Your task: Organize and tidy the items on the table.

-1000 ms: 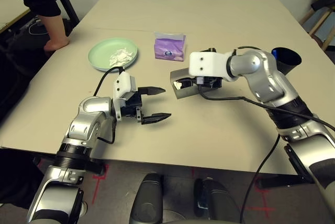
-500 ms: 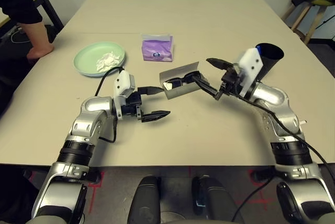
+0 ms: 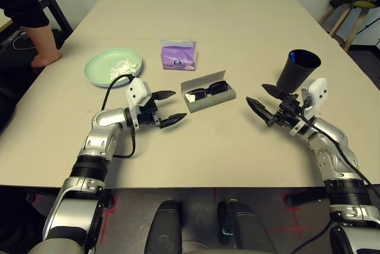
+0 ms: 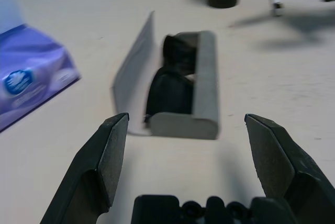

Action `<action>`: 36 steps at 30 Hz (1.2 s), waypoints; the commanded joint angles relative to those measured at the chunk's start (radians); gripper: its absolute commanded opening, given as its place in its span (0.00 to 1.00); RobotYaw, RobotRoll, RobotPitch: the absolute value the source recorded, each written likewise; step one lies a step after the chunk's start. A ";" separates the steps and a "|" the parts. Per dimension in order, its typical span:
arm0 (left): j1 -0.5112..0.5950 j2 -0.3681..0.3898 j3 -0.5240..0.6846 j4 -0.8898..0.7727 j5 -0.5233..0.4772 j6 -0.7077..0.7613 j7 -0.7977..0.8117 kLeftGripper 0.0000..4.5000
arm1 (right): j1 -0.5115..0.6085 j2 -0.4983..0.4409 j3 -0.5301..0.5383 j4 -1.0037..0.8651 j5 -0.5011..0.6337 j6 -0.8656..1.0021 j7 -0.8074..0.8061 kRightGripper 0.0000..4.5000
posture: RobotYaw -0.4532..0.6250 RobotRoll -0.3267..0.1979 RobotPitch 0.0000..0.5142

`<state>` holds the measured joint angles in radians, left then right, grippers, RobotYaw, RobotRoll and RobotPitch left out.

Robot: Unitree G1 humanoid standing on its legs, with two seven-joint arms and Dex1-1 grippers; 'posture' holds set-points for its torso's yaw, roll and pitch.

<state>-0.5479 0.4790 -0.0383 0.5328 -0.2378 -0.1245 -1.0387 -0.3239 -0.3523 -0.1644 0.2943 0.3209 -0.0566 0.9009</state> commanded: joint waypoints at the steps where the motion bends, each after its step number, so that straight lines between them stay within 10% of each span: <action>1: -0.020 -0.022 0.014 0.034 0.010 0.004 0.036 1.00 | 0.018 -0.017 0.020 0.055 -0.002 -0.087 0.062 1.00 | 0.60 0.62 0.15; 11: -0.075 -0.043 0.033 0.109 0.016 0.050 0.092 0.87 | 0.034 -0.030 0.021 0.058 0.028 -0.143 0.124 1.00 | 0.59 0.62 0.16; 21: -0.149 -0.063 0.040 0.218 0.066 0.086 0.215 0.01 | 0.040 -0.052 0.019 0.015 0.054 -0.100 0.118 1.00 | 0.58 0.62 0.17; 36: -0.270 -0.126 0.055 0.360 0.103 0.069 0.311 0.01 | 0.065 -0.059 0.018 -0.070 0.097 0.005 0.090 1.00 | 0.56 0.62 0.17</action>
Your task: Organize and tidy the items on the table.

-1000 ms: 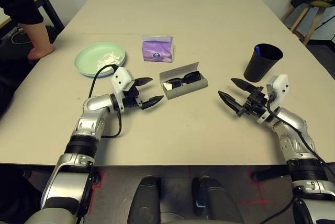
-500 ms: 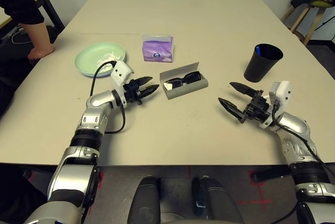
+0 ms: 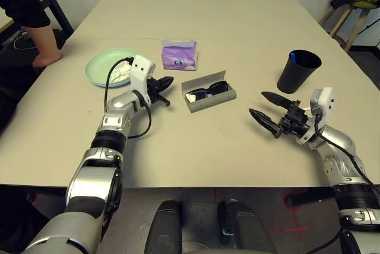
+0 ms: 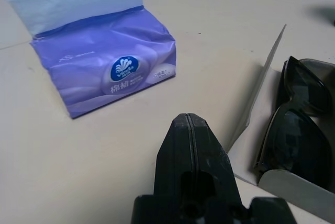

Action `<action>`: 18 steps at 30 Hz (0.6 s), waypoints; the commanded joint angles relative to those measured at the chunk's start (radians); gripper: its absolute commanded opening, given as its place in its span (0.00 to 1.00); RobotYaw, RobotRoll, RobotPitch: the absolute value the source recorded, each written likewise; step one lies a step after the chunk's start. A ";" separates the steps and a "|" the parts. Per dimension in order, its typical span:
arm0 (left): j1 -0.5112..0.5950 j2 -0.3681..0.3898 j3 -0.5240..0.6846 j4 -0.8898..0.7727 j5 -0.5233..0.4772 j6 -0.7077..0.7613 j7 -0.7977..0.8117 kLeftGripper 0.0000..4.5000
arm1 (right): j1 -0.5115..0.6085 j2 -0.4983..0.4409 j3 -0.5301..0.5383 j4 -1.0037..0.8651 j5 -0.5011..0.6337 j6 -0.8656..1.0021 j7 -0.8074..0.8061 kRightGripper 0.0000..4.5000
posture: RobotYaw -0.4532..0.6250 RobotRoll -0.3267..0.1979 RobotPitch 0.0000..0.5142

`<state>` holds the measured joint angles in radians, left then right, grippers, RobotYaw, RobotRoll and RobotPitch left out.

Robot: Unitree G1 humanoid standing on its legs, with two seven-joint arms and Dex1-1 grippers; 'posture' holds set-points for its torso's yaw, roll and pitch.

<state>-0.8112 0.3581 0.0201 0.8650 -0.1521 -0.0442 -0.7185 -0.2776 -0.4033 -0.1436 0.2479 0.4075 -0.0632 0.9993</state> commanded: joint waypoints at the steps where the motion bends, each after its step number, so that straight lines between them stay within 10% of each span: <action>1: -0.007 -0.005 -0.003 0.033 0.018 -0.014 -0.012 0.01 | 0.021 -0.009 -0.004 -0.027 0.011 0.013 -0.009 1.00 | 0.56 0.62 0.17; 18: 0.018 -0.029 -0.044 -0.034 0.002 -0.066 -0.298 0.01 | 0.039 -0.031 -0.002 -0.071 0.005 0.036 -0.040 1.00 | 0.54 0.62 0.18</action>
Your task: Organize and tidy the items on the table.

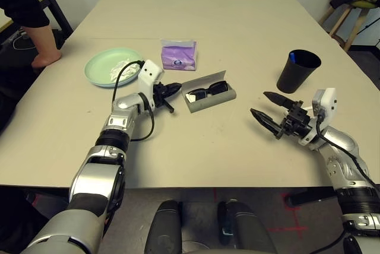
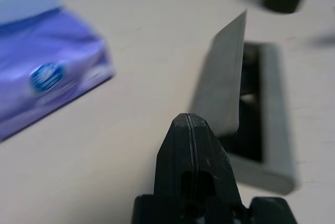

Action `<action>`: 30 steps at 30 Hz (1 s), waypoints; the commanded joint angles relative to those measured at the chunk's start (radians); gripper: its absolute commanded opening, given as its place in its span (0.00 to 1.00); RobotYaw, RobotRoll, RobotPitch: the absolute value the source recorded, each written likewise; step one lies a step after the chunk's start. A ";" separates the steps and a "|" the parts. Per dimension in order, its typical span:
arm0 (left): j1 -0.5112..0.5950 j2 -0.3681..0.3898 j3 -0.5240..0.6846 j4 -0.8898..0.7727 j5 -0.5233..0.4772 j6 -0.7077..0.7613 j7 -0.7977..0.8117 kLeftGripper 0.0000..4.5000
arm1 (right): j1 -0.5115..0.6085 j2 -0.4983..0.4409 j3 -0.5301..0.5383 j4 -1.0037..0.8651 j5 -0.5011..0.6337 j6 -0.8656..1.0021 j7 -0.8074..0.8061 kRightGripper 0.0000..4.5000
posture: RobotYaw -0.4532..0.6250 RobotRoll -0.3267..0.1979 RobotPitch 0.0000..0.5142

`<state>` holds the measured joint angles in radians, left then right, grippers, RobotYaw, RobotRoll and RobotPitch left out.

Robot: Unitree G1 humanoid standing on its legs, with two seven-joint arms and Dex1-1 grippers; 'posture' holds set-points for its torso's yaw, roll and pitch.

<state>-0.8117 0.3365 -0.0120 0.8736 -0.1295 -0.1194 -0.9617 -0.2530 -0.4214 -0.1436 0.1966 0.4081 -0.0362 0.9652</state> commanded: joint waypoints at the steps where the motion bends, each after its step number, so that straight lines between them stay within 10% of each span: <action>1: 0.024 -0.008 -0.013 -0.055 -0.022 0.012 -0.070 0.01 | 0.014 -0.013 -0.002 -0.021 0.004 0.010 -0.006 1.00 | 0.54 0.62 0.18; 30: 0.116 0.045 -0.065 -0.203 -0.001 0.032 -0.201 0.01 | -0.019 -0.033 -0.004 -0.021 0.000 0.018 -0.017 1.00 | 0.55 0.62 0.17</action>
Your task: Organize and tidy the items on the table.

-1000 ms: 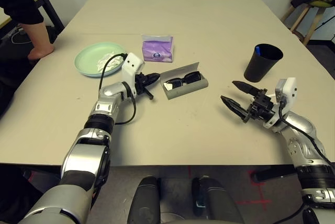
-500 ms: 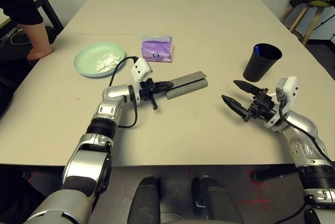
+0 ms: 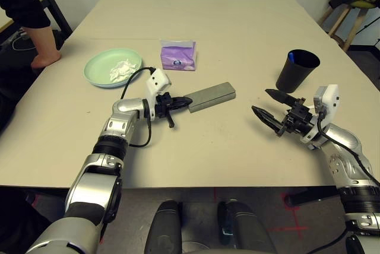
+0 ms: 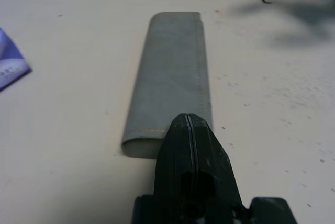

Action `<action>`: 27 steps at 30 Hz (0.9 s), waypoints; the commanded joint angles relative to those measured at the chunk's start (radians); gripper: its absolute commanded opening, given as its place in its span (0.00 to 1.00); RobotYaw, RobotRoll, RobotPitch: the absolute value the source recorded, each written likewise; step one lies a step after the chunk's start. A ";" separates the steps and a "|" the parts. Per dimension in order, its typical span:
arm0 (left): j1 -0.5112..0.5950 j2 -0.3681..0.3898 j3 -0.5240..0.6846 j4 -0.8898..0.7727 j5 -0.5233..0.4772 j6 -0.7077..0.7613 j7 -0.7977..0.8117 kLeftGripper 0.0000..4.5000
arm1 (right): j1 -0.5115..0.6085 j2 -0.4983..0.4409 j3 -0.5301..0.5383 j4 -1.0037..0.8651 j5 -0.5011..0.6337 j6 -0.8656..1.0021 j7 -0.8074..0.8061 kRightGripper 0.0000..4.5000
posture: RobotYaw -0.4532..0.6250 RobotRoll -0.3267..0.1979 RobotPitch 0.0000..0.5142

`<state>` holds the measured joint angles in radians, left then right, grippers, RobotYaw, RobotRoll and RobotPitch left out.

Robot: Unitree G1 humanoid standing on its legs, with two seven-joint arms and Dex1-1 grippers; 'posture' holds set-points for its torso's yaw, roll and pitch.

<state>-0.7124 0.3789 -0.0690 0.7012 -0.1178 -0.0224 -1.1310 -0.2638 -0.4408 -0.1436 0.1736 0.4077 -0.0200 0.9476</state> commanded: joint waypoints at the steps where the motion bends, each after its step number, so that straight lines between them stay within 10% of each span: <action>1: 0.015 0.002 -0.005 -0.033 -0.016 -0.090 -0.036 0.01 | -0.010 -0.015 -0.003 0.006 0.001 0.002 0.002 1.00 | 0.55 0.62 0.17; 5: -0.004 -0.004 0.034 -0.085 -0.099 -0.103 -0.106 0.20 | -0.039 -0.033 0.001 0.031 -0.001 0.008 0.017 1.00 | 0.56 0.62 0.17; 14: 0.069 0.009 -0.009 -0.314 -0.223 0.066 -0.257 0.99 | -0.101 -0.143 0.041 0.088 -0.005 0.096 0.140 1.00 | 0.56 0.62 0.17; 27: 0.095 -0.025 -0.054 -0.351 -0.223 0.070 -0.254 1.00 | -0.247 -0.471 0.268 0.261 -0.311 -0.105 0.460 1.00 | 0.54 0.62 0.17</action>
<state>-0.6151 0.3621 -0.1076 0.3326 -0.3489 0.0684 -1.3858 -0.4985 -0.8800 0.0821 0.3990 0.1571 -0.0644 1.3661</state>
